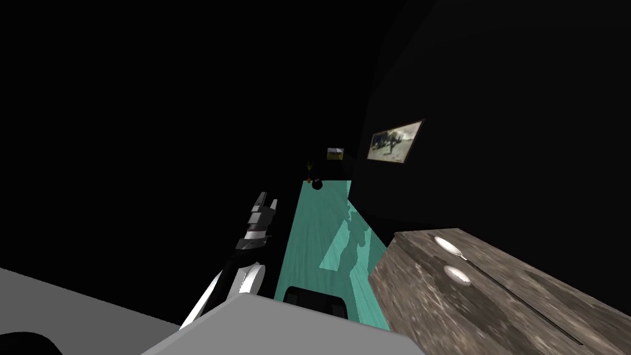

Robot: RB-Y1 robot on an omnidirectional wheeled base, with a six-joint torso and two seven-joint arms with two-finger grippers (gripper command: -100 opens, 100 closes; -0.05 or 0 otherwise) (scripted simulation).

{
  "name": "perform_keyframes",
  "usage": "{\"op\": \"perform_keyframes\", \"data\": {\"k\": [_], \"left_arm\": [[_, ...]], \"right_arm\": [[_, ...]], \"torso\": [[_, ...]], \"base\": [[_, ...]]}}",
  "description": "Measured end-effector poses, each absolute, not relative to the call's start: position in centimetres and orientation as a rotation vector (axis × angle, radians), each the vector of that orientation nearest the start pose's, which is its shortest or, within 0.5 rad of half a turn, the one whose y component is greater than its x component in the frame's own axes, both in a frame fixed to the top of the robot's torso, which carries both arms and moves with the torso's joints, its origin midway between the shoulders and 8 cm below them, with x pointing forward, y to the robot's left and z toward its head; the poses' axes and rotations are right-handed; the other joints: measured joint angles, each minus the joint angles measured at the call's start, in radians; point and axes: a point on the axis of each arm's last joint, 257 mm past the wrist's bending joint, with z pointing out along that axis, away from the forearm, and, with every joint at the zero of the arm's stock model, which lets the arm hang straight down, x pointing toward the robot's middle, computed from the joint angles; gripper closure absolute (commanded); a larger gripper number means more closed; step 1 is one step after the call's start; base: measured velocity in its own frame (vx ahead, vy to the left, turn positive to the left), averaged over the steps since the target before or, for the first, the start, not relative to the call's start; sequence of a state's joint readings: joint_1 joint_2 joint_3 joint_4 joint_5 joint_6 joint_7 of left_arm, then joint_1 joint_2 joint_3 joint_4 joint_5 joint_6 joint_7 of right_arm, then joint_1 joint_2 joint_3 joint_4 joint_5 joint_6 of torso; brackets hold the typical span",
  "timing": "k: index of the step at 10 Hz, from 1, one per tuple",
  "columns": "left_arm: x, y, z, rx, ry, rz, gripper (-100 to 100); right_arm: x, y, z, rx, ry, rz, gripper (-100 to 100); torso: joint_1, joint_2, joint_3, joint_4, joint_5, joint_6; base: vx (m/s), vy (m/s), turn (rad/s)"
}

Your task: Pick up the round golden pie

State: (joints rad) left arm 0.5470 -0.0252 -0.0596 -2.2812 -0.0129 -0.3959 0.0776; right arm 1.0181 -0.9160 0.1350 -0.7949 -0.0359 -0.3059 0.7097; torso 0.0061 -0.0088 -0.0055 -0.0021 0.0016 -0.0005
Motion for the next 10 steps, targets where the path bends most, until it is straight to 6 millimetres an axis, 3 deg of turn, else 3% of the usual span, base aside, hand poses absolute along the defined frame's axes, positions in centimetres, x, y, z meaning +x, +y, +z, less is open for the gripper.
{"op": "perform_keyframes", "data": {"k": [3, 5, 6, 8, 10], "left_arm": [[35.9, 26.9, -1.1, -0.827, 0.674, -1.372, 0], [35.9, 26.9, -1.1, -0.827, 0.674, -1.372, 0], [35.9, 26.9, -1.1, -0.827, 0.674, -1.372, 0], [35.9, 26.9, -1.1, -0.827, 0.674, -1.372, 0], [35.9, 26.9, -1.1, -0.827, 0.674, -1.371, 0]], "right_arm": [[-26.9, -72.4, -38.8, 0.381, 2.925, -0.844, -100], [-28.5, -73.2, -37.3, 0.34, 2.957, -0.904, -100], [-29.7, -74.6, -35.8, 0.307, 2.98, -0.96, -100], [-30.7, -76.4, -33.7, 0.247, 3.009, -1.041, -100], [-30.3, -78.6, -31.9, 0.185, 3.011, -1.111, -100]], "torso": [[-0.001, -0.001, -0.001, 0.0, 0.0, 0.0], [-0.006, 0.005, 0.002, 0.001, -0.001, 0.0], [-0.007, 0.004, 0.002, 0.001, -0.001, -0.001], [-0.008, 0.0, 0.0, 0.0, -0.002, -0.001], [-0.014, -0.004, -0.002, -0.001, -0.003, -0.002]], "base": [[0.136, 0.081, 0.001], [0.069, 0.007, 0.049], [0.11, 0.003, 0.058], [0.177, -0.009, 0.003], [0.139, -0.082, 0.057]]}}
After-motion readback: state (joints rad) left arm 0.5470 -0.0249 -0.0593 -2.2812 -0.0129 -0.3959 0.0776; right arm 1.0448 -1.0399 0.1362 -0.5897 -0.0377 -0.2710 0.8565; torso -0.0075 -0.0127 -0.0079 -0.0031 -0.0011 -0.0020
